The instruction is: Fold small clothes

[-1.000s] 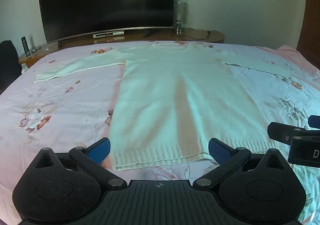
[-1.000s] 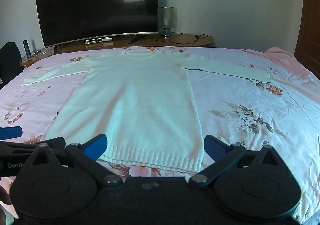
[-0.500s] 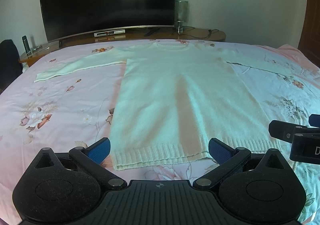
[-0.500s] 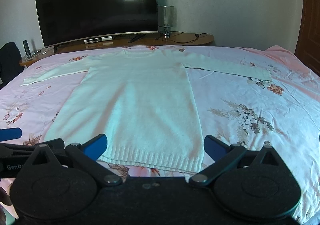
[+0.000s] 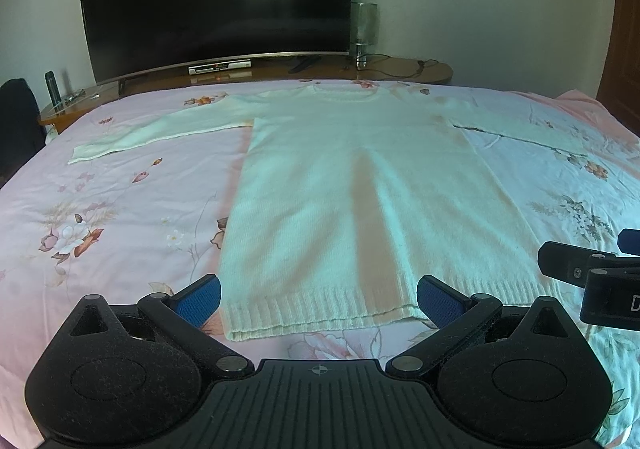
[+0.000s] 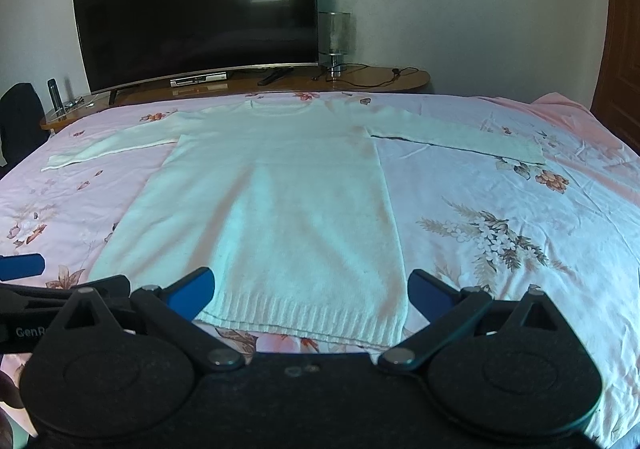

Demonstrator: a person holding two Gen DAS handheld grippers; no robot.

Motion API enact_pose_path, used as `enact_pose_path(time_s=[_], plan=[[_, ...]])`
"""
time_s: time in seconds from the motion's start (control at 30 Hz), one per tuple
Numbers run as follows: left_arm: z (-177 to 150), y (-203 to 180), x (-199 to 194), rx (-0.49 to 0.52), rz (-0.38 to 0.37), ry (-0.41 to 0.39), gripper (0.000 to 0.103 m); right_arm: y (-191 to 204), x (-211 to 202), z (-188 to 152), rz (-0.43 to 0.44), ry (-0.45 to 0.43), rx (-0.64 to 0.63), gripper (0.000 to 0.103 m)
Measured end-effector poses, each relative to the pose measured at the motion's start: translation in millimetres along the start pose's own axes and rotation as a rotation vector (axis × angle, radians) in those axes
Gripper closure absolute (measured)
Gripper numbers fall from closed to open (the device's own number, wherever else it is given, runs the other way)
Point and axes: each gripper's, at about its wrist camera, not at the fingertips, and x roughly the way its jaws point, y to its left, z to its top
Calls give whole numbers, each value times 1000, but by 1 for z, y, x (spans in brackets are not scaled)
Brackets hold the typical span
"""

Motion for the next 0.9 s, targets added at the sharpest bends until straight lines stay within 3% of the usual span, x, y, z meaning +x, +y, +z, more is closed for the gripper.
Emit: enact_pose_path(time_s=[0.9], plan=[[-1, 2, -3, -6, 4, -4, 0, 1, -2, 0, 5, -1, -5, 0]])
